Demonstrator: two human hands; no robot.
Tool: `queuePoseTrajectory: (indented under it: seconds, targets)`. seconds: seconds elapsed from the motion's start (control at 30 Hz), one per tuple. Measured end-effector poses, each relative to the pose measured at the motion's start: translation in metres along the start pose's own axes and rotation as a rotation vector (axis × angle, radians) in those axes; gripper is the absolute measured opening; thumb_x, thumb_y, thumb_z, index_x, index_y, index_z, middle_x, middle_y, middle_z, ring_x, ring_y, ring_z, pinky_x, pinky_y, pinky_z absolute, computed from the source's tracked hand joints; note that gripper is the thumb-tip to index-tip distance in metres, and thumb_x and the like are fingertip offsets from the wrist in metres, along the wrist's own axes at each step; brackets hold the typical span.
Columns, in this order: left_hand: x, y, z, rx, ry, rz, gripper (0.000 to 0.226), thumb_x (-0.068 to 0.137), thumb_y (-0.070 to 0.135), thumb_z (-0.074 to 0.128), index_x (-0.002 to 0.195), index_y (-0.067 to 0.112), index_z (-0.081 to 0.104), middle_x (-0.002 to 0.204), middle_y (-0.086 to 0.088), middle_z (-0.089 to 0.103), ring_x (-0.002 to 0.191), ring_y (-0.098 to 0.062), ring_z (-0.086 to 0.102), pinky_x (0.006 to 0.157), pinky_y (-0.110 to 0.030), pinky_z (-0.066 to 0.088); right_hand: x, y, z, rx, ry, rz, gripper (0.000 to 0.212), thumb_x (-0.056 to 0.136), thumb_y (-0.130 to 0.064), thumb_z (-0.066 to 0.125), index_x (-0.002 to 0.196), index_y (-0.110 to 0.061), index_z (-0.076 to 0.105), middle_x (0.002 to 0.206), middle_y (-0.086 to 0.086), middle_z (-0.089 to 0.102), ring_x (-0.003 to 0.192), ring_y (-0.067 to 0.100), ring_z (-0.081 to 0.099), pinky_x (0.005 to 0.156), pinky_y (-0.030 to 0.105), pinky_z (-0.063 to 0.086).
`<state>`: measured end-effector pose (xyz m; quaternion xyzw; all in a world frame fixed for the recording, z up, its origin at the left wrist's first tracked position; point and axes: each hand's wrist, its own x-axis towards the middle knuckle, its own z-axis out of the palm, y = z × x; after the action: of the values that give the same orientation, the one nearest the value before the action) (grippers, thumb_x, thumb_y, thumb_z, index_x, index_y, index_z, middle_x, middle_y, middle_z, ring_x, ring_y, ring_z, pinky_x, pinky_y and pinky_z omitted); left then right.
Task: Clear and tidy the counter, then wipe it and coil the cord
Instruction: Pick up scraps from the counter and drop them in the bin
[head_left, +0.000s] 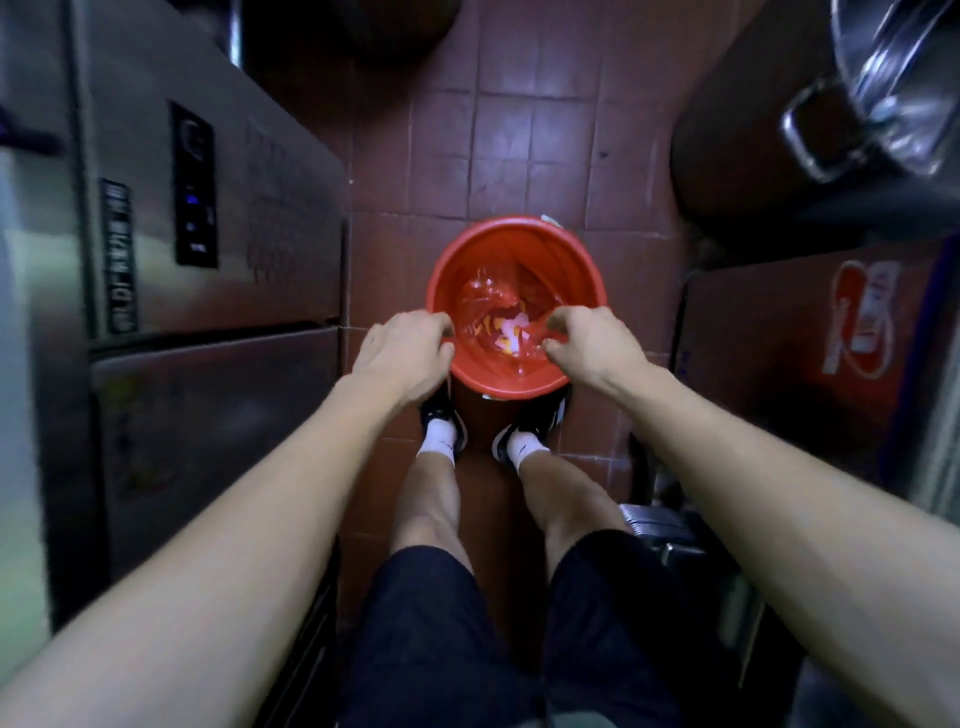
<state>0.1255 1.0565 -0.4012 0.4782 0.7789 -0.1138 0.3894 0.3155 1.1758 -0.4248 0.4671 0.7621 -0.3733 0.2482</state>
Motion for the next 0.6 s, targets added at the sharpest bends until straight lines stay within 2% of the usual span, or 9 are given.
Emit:
queuePoseTrajectory:
  seconds: [0.2,0.3,0.4,0.5,0.6]
  targets:
    - [-0.086,0.001,-0.046,-0.054,0.062,-0.108,0.028,0.097,0.036,0.049,0.120,0.027,0.061,0.126,-0.004,0.063,0.121,-0.029,0.055,0.100,-0.043,0.045,-0.059,-0.042,-0.061,-0.017,0.044,-0.109,0.033,0.090,-0.034,0.061,0.121,-0.024,0.066,0.118,0.005,0.071,0.109,0.031,0.065,0.092,0.041,0.054]
    - [-0.115,0.003,-0.066,-0.199,0.132,-0.182,0.027,0.096,0.038,0.052,0.118,0.029,0.063,0.122,-0.001,0.067,0.117,-0.027,0.059,0.097,-0.041,0.049,-0.078,-0.064,-0.084,-0.051,0.048,-0.184,0.034,0.090,-0.033,0.062,0.122,-0.024,0.067,0.119,0.005,0.071,0.108,0.028,0.066,0.087,0.037,0.054]
    - [-0.141,0.000,-0.080,-0.402,0.211,-0.275,0.025,0.095,0.041,0.055,0.117,0.032,0.065,0.118,0.005,0.069,0.111,-0.024,0.062,0.096,-0.040,0.051,-0.093,-0.088,-0.101,-0.105,0.014,-0.236,0.028,0.090,-0.032,0.062,0.115,-0.023,0.069,0.111,0.005,0.073,0.095,0.025,0.069,0.080,0.033,0.054]
    - [-0.171,-0.011,-0.087,-0.563,0.313,-0.356,0.022,0.093,0.042,0.057,0.112,0.035,0.066,0.109,0.009,0.069,0.106,-0.021,0.063,0.095,-0.038,0.051,-0.107,-0.115,-0.111,-0.172,0.032,-0.305,0.022,0.087,-0.032,0.062,0.105,-0.022,0.071,0.102,0.008,0.075,0.094,0.028,0.070,0.086,0.037,0.054]
    - [-0.204,-0.025,-0.086,-0.655,0.392,-0.377,0.020,0.093,0.041,0.058,0.110,0.035,0.067,0.096,0.010,0.065,0.101,-0.022,0.063,0.093,-0.039,0.051,-0.126,-0.140,-0.116,-0.196,0.018,-0.346,0.027,0.087,-0.034,0.063,0.111,-0.023,0.070,0.107,0.010,0.073,0.099,0.031,0.068,0.088,0.043,0.056]
